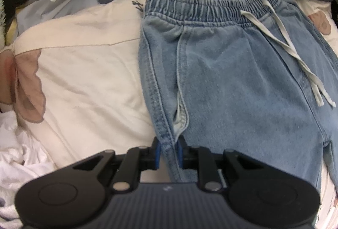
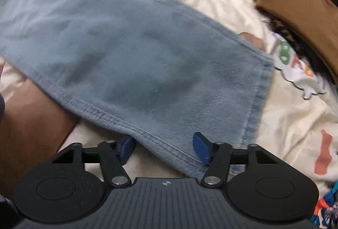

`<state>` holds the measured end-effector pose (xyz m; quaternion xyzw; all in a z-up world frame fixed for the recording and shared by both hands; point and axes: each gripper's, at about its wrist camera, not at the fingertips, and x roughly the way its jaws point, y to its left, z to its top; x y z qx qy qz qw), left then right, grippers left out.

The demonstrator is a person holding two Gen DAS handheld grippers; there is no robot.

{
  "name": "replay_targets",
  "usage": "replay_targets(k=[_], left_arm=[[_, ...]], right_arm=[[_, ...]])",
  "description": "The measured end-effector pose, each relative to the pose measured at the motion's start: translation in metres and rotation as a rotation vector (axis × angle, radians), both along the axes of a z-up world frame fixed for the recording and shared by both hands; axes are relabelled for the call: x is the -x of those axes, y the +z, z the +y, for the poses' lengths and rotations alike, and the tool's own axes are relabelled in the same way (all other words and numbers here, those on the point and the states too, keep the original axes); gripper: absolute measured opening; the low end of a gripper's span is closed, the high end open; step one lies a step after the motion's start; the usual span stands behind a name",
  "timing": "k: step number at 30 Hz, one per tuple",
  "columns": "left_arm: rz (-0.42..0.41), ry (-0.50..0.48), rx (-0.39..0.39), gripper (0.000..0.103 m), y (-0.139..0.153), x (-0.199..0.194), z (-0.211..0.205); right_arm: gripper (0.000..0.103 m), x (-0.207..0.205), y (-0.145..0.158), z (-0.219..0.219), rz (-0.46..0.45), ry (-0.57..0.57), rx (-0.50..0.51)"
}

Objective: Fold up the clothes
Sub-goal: 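Hold the fly seam with the left tool while the right tool closes on the leg hem, then lift the jeans with both tools and carry them toward the cardboard box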

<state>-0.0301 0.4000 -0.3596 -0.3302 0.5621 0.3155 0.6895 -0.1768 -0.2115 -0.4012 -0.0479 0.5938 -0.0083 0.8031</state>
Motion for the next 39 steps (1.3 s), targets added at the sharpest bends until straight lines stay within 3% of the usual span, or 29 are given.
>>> replay_targets(k=[5, 7, 9, 15, 20, 23, 27, 32, 39], left_arm=[[-0.04, 0.05, 0.027, 0.019, -0.004, 0.006, 0.004], [-0.069, 0.084, 0.049, 0.021, -0.008, 0.012, 0.007], [-0.095, 0.099, 0.061, 0.023, -0.011, 0.016, 0.01], [-0.163, 0.133, 0.084, 0.025, -0.018, 0.026, 0.012], [-0.201, 0.154, 0.098, 0.025, -0.022, 0.051, 0.025], [-0.209, 0.168, 0.111, 0.018, -0.026, 0.027, 0.027], [-0.216, 0.17, 0.114, 0.014, -0.022, 0.028, 0.029], [-0.307, 0.199, 0.135, 0.013, -0.017, 0.035, 0.033], [-0.389, 0.201, 0.156, 0.012, -0.008, 0.024, 0.038]], right_arm=[[0.058, -0.006, -0.008, 0.009, -0.011, 0.038, 0.029], [0.05, -0.008, -0.008, 0.009, -0.012, 0.058, 0.023], [0.028, -0.01, -0.006, 0.009, -0.01, 0.088, 0.022], [0.01, -0.007, 0.005, 0.011, 0.008, 0.233, 0.052], [0.007, -0.011, 0.012, 0.006, 0.018, 0.273, 0.045], [0.004, -0.014, 0.019, 0.0, 0.013, 0.248, 0.022], [0.003, -0.014, 0.032, -0.003, 0.001, 0.28, 0.011], [0.001, -0.017, 0.048, -0.006, -0.011, 0.326, 0.006], [0.001, -0.029, 0.067, -0.017, -0.019, 0.301, -0.033]])
